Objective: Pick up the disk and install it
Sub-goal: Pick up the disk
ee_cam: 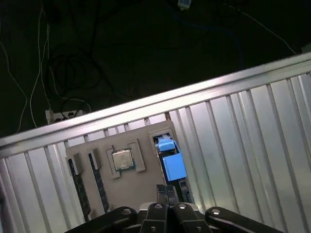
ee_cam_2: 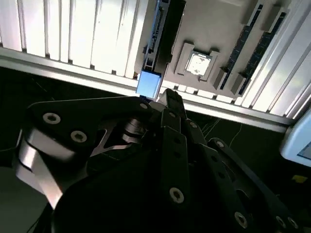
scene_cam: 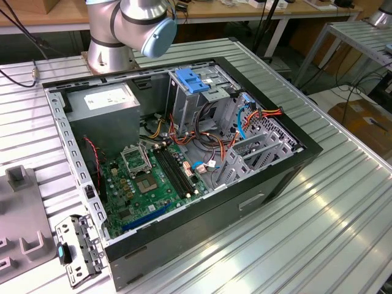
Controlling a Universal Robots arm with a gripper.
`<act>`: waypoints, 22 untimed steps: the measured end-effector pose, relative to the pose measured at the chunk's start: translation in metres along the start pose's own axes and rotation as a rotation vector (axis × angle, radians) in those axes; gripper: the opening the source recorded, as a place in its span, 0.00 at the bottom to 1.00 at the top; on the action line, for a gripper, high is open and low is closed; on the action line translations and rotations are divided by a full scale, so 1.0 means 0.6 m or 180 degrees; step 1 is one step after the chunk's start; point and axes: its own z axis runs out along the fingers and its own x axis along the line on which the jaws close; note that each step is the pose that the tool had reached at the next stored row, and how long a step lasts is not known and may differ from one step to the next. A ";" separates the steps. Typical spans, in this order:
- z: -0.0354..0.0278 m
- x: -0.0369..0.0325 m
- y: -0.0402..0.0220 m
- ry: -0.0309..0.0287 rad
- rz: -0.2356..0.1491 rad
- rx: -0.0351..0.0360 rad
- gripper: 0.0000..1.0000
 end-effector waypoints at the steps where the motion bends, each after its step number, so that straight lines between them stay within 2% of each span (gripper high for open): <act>1: 0.001 0.000 0.000 -0.0001 -0.0101 0.0002 0.11; 2: 0.001 0.000 0.000 -0.0001 -0.0217 0.0005 0.11; 3: 0.002 -0.002 0.001 -0.0002 -0.0271 0.0007 0.11; 7: 0.007 -0.017 0.008 -0.0002 -0.0288 0.0009 0.11; 10: 0.011 -0.016 0.023 -0.0007 -0.0289 0.0032 0.11; 13: 0.015 -0.015 0.027 -0.0010 -0.0296 0.0042 0.11; 14: 0.017 -0.015 0.027 -0.0009 -0.0298 0.0041 0.17; 15: 0.020 -0.015 0.027 -0.0009 -0.0299 0.0042 0.17; 19: 0.035 -0.013 0.026 -0.0009 -0.0287 0.0041 0.42; 20: 0.038 -0.013 0.025 -0.0008 -0.0271 0.0040 0.42; 22: 0.049 -0.014 0.022 -0.0007 -0.0223 0.0033 0.54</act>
